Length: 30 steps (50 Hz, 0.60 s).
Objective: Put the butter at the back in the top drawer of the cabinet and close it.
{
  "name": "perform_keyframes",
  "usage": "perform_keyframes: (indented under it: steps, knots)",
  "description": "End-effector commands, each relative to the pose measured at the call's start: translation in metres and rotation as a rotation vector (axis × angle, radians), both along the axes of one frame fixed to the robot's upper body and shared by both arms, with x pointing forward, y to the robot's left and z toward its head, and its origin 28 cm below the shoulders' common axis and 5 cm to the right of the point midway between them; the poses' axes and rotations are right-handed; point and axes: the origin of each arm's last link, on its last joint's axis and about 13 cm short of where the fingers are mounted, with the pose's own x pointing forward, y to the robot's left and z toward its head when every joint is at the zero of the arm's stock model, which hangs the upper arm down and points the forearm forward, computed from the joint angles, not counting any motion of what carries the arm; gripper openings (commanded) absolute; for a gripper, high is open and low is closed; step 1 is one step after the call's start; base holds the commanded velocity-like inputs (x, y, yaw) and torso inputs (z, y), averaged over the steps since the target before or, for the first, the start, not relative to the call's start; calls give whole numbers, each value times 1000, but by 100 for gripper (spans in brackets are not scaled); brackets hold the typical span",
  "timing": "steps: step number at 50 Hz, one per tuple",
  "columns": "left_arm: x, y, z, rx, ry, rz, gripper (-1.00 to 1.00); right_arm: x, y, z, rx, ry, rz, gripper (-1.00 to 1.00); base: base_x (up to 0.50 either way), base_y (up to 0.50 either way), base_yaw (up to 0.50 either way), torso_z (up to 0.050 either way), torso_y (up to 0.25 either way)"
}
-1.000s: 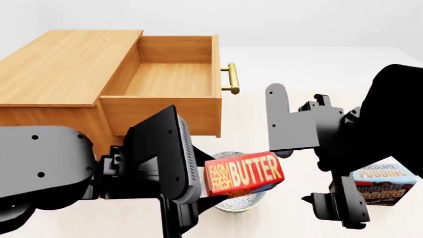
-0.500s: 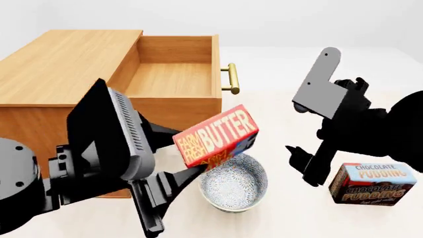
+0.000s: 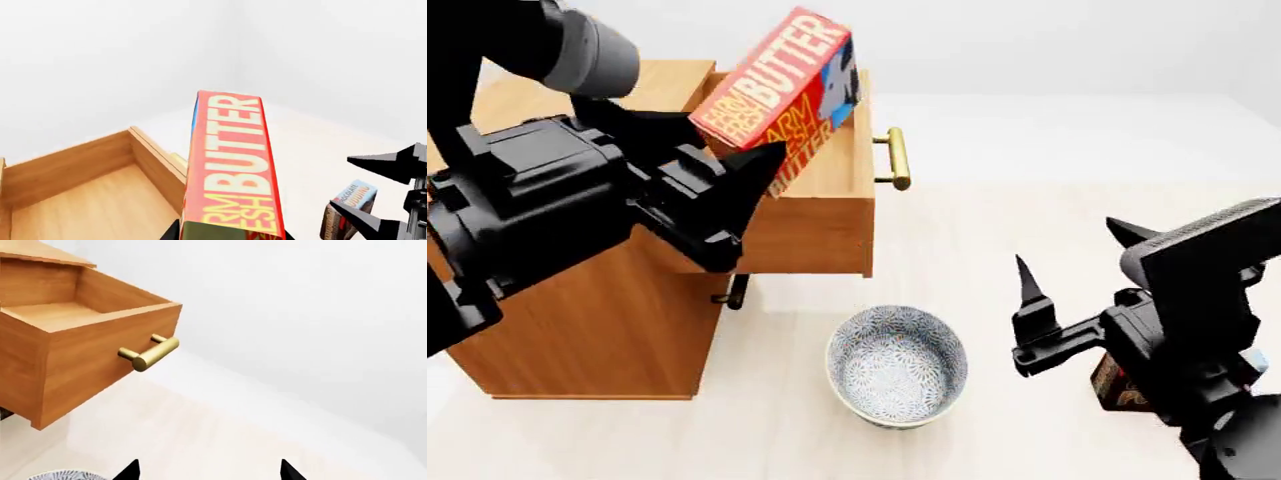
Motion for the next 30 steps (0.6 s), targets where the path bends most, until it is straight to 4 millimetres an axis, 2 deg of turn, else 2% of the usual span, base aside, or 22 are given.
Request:
perform_keyframes:
  steps: [1,5,14,30]
  knots:
    - [20,-6,52,-84,-23,151,-100,-31,-3,-20,178,-219,-89,100,0,0,0,0,0]
    - [38,-14,68,-66,2,191,-100,-33,-2,-28,199,-227,-79,100,0,0,0,0,0]
    - [87,-25,91,-19,89,250,-100,-32,-2,-23,200,-247,-65,100,0,0,0,0,1]
    - [146,-37,109,34,185,349,-100,-30,-2,-24,204,-257,-54,100,0,0,0,1,2]
